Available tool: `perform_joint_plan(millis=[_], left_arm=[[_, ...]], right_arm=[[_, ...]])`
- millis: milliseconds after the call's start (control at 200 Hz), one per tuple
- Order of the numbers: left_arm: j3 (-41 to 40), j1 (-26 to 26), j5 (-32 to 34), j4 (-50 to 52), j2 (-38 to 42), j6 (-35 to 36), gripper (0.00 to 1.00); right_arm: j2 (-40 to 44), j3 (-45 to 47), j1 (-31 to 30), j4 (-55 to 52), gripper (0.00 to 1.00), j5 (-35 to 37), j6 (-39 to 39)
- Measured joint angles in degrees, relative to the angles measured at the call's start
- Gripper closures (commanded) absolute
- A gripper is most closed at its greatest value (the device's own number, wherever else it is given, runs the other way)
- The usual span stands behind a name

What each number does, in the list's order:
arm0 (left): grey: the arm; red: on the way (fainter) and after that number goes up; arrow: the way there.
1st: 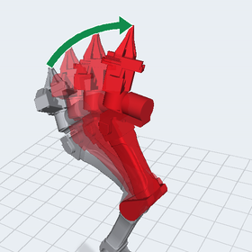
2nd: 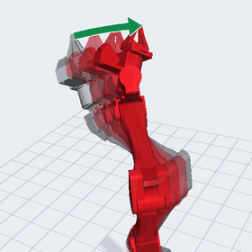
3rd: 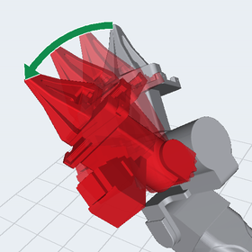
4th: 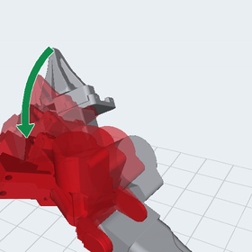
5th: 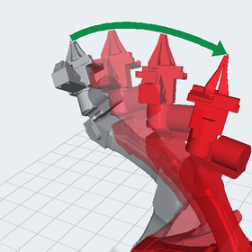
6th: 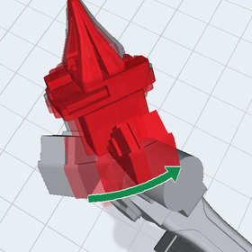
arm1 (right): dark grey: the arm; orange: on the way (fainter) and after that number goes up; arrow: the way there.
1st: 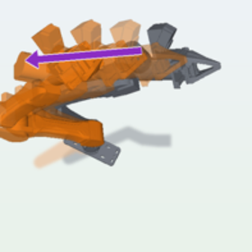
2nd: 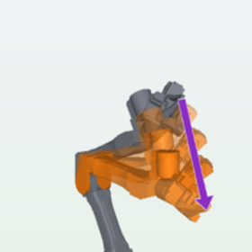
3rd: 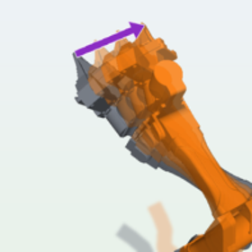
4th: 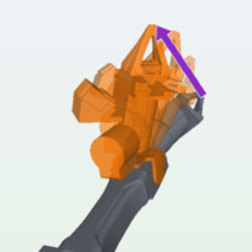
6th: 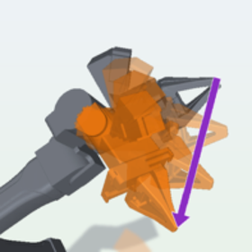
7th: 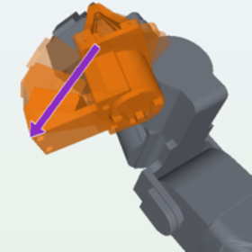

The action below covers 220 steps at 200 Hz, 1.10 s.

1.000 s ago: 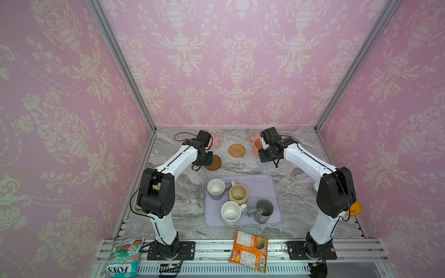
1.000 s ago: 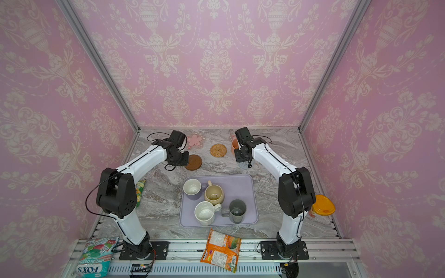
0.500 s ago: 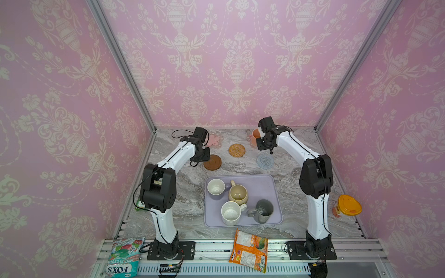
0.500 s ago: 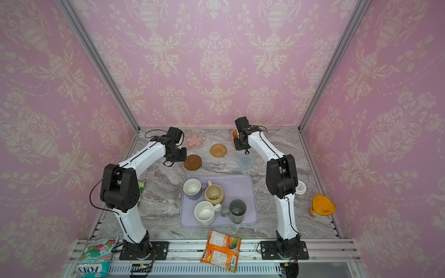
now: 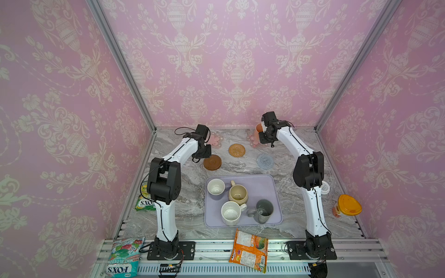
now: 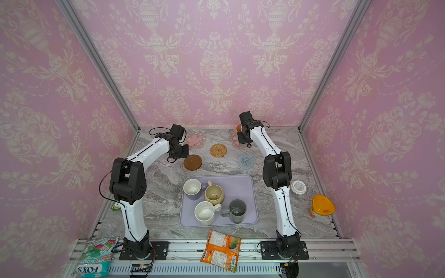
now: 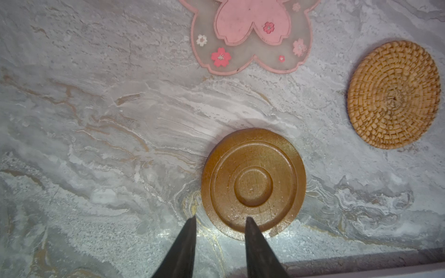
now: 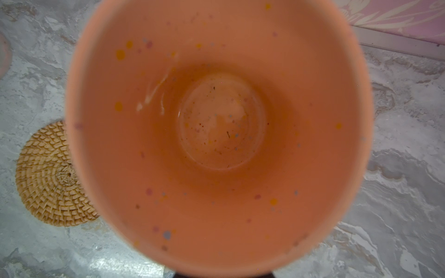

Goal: Place cups on coasters
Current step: Place the cup on the coaster.

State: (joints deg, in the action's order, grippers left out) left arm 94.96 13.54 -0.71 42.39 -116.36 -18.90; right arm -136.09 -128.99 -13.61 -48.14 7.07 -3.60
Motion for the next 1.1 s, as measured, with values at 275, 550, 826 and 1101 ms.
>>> perform_joint_plan(millis=[275, 550, 826, 1101], left_arm=[[3.19, 0.0, -0.07, -0.04, -3.04, 0.0, 0.63], [4.02, -0.04, -0.44, -0.07, -4.11, 0.0, 0.63], [4.7, -0.04, -0.74, -0.15, -6.12, -0.02, 0.63], [5.05, -0.04, -1.95, -0.5, -7.19, -0.02, 0.63]], right_arm=[[-3.63, -3.39, 0.02, -0.66, 1.0, -0.28, 0.68], [-5.11, -4.7, 0.02, -0.63, 1.0, -1.2, 0.87], [-5.42, -5.42, 0.04, -0.57, 1.0, -1.25, 1.09], [-7.45, -6.71, 0.44, -0.13, 1.0, -1.25, 1.09]])
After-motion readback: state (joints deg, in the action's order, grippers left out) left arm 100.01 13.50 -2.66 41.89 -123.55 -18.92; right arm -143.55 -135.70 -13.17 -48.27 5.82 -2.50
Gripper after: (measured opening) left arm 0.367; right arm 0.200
